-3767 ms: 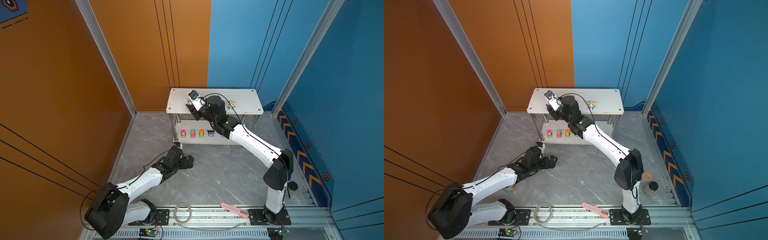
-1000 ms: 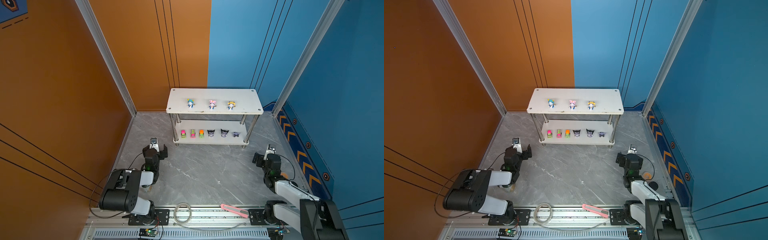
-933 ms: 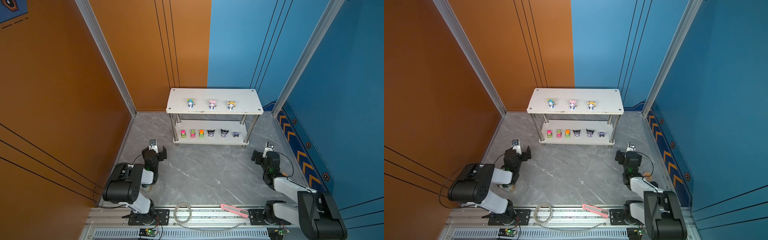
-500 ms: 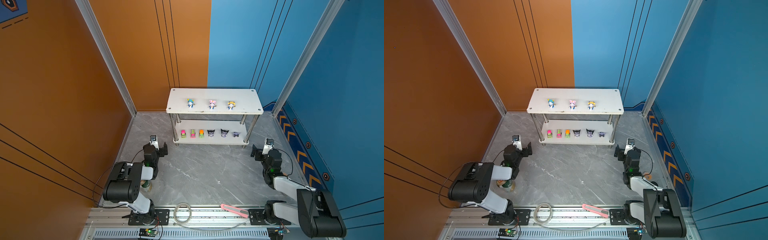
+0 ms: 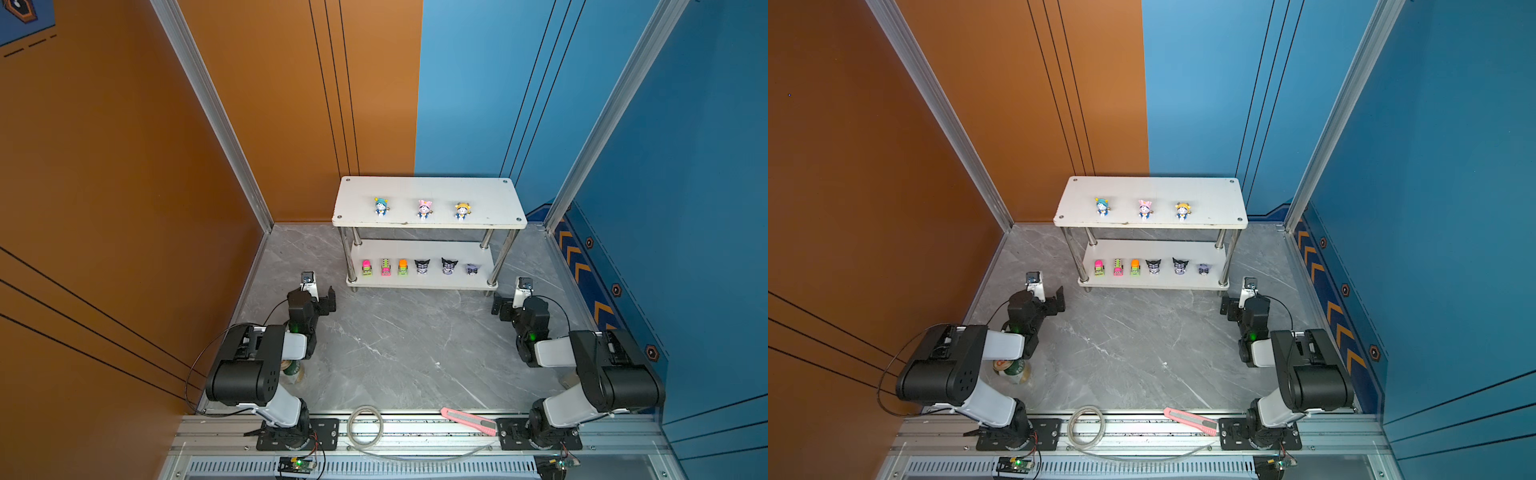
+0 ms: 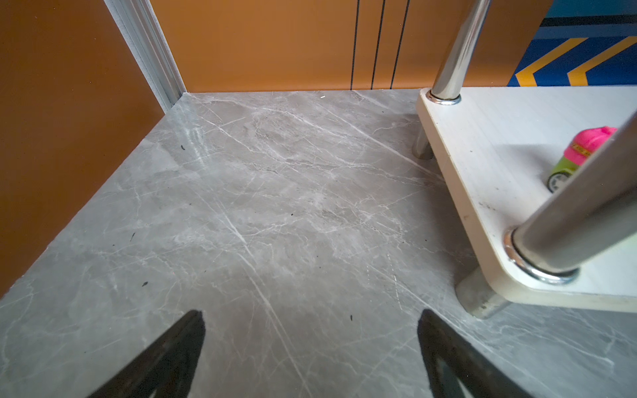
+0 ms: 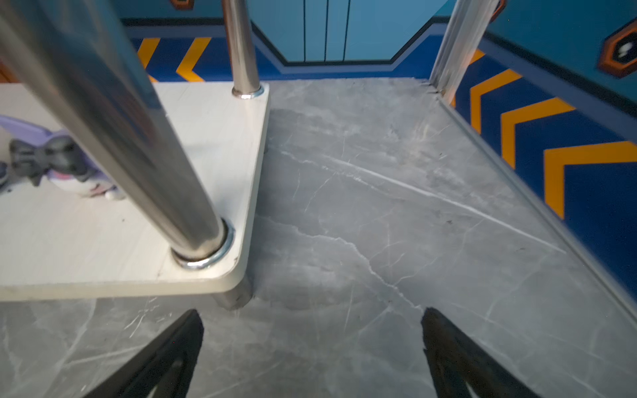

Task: Organize plastic toys on shelves
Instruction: Reset both arms

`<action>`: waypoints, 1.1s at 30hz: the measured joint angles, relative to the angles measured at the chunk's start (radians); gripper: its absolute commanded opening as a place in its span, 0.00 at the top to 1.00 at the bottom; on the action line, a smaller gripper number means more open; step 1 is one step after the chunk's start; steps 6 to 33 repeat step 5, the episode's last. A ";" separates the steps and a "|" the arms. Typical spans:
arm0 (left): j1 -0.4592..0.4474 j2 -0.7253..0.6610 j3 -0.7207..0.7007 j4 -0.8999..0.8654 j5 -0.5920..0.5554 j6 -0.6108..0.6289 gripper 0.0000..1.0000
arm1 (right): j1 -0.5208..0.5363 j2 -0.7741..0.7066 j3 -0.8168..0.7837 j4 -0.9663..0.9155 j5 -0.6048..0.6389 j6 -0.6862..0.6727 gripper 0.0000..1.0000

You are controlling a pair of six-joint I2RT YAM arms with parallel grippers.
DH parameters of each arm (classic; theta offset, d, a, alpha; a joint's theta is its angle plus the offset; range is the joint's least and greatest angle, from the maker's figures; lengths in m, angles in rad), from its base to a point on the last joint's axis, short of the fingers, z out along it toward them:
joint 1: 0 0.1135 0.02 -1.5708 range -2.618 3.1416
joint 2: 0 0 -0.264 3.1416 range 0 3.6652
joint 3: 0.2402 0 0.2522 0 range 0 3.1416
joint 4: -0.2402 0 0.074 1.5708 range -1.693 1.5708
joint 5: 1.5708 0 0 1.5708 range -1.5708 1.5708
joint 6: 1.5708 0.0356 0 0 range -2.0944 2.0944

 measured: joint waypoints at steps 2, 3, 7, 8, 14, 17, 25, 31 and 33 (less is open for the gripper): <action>0.000 0.000 0.000 0.000 0.000 0.000 0.02 | 0.006 -0.002 0.015 -0.015 0.018 -0.001 0.00; 0.000 0.000 0.000 0.000 0.000 0.000 0.02 | 0.008 -0.002 0.026 -0.021 0.022 -0.001 0.00; 0.000 0.000 0.000 0.000 0.000 0.000 0.02 | 0.013 -0.001 0.053 -0.037 0.034 -0.001 0.00; 0.000 0.000 0.000 0.000 0.000 0.000 0.02 | 0.013 -0.001 0.053 -0.037 0.034 -0.001 0.00; 0.000 0.000 0.000 0.000 0.000 0.000 0.02 | 0.013 -0.001 0.053 -0.037 0.034 -0.001 0.00; 0.000 0.000 0.000 0.000 0.000 0.000 0.02 | 0.013 -0.001 0.053 -0.037 0.034 -0.001 0.00; 0.000 0.000 0.000 0.000 0.000 0.000 0.02 | 0.013 -0.001 0.053 -0.037 0.034 -0.001 0.00; 0.000 0.000 0.000 0.000 0.000 0.000 0.02 | 0.013 -0.001 0.053 -0.037 0.034 -0.001 0.00; 0.000 0.000 0.000 0.000 0.000 0.000 0.02 | 0.013 -0.001 0.053 -0.037 0.034 -0.001 0.00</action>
